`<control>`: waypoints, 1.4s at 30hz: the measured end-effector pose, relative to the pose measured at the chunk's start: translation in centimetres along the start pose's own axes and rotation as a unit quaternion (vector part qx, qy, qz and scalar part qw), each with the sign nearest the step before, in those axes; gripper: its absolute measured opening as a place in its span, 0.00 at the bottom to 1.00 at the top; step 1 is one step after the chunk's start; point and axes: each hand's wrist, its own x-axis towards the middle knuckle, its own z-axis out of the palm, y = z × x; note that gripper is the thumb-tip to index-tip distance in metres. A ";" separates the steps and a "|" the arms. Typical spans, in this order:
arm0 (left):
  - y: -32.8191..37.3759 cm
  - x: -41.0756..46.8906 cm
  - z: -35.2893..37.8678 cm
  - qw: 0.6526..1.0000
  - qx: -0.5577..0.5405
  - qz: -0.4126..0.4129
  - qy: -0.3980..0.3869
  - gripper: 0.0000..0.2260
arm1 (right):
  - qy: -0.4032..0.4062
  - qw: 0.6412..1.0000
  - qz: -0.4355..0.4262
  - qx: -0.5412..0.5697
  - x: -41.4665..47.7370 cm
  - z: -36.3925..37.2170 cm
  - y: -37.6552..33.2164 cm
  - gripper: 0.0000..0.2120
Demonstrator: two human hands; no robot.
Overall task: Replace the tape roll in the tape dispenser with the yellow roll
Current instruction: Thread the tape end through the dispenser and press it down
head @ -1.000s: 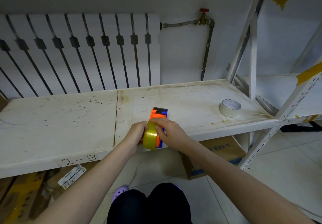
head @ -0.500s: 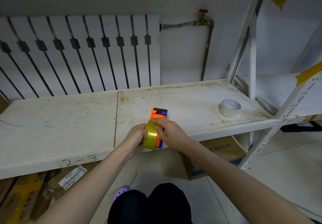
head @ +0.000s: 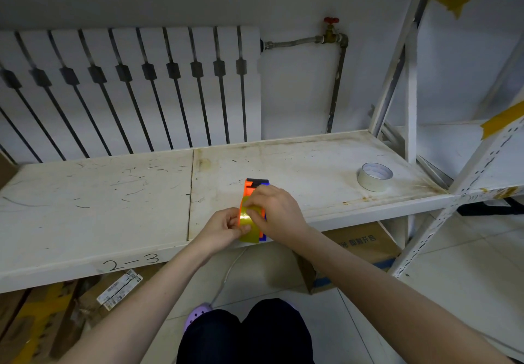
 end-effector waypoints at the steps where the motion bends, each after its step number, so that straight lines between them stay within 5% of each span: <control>1: 0.0 0.1 0.0 1.000 0.006 0.000 0.002 0.05 | -0.006 1.000 0.000 -0.006 0.2 -0.1 -0.1 0.08; 7: 0.2 0.2 0.2 0.999 0.038 0.003 0.008 0.07 | -0.021 0.993 -0.028 -0.109 0.7 -0.7 -1.0 0.00; 12: 0.6 0.1 0.6 0.999 0.044 0.012 0.010 0.06 | 0.014 0.973 -0.041 -0.228 0.6 -0.4 -1.6 0.10; 18: 1.1 -0.3 0.7 0.999 0.034 0.011 0.026 0.12 | -0.010 0.999 0.006 -0.035 -0.9 0.1 -1.0 0.02; 24: 1.6 -0.5 0.1 0.998 0.047 -0.001 0.038 0.15 | -0.042 0.994 0.082 0.058 -0.7 -1.2 -1.2 0.07; 30: 2.0 -0.5 0.3 0.995 0.074 -0.019 0.064 0.16 | -0.033 0.947 0.230 0.222 0.4 -1.5 -1.1 0.04; 36: 3.2 -1.1 1.8 0.972 0.182 -0.044 0.140 0.30 | -0.082 0.934 0.240 0.252 1.7 -2.3 -1.1 0.04; 42: 3.7 -2.0 2.3 0.933 0.308 0.000 0.189 0.20 | -0.018 0.952 0.218 0.213 1.0 -1.9 -0.9 0.05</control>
